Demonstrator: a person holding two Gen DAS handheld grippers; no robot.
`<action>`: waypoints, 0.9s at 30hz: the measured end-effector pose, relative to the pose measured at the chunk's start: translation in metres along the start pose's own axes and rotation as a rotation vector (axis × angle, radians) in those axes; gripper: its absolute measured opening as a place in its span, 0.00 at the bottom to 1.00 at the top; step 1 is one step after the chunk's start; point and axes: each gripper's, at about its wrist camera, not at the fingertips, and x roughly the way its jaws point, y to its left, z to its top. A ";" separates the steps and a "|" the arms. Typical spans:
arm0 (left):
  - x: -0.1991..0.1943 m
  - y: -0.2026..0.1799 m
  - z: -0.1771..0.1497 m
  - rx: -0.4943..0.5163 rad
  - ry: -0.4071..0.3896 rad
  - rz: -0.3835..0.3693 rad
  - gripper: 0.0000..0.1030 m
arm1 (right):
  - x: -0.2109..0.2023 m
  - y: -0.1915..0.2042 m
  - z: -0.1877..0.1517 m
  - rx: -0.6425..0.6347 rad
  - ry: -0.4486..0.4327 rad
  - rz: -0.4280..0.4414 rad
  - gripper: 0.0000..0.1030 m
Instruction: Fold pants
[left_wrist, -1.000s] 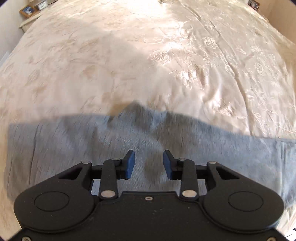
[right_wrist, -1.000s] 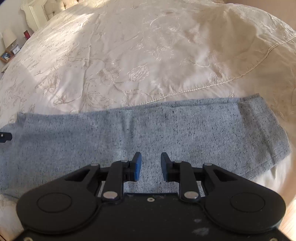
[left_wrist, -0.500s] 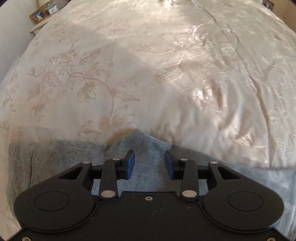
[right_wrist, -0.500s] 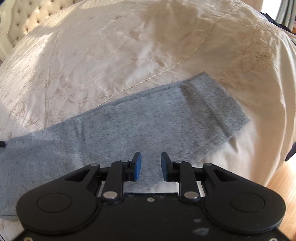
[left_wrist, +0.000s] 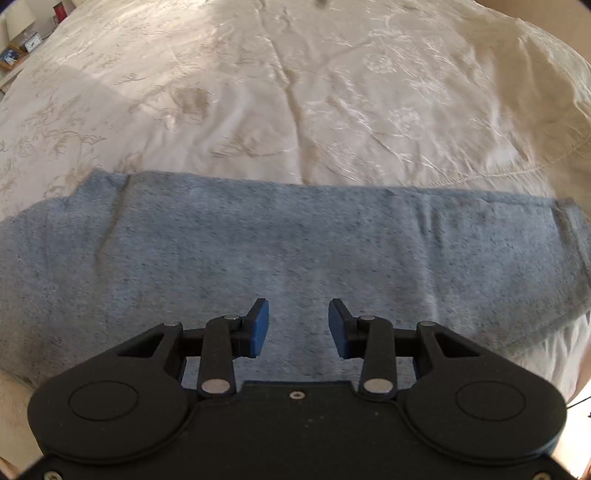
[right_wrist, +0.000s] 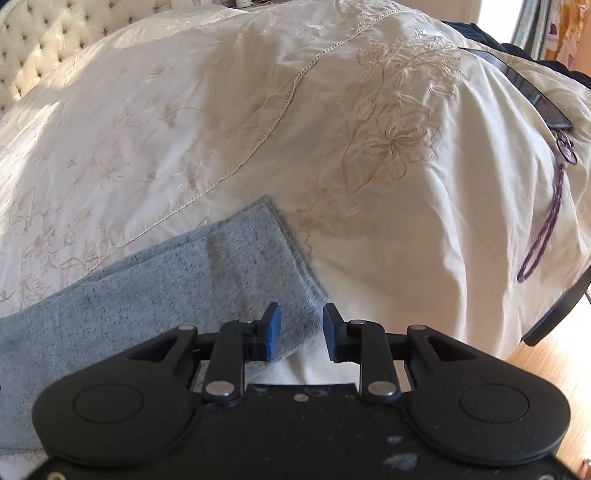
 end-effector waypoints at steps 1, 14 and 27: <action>0.000 -0.008 -0.001 0.004 0.002 0.000 0.46 | 0.004 -0.004 0.005 -0.020 0.003 0.010 0.29; -0.001 -0.074 0.010 0.022 -0.003 0.006 0.46 | 0.022 -0.009 0.052 -0.325 -0.033 0.196 0.31; 0.001 -0.073 0.009 -0.048 0.024 0.038 0.46 | 0.083 0.014 0.091 -0.451 0.034 0.302 0.31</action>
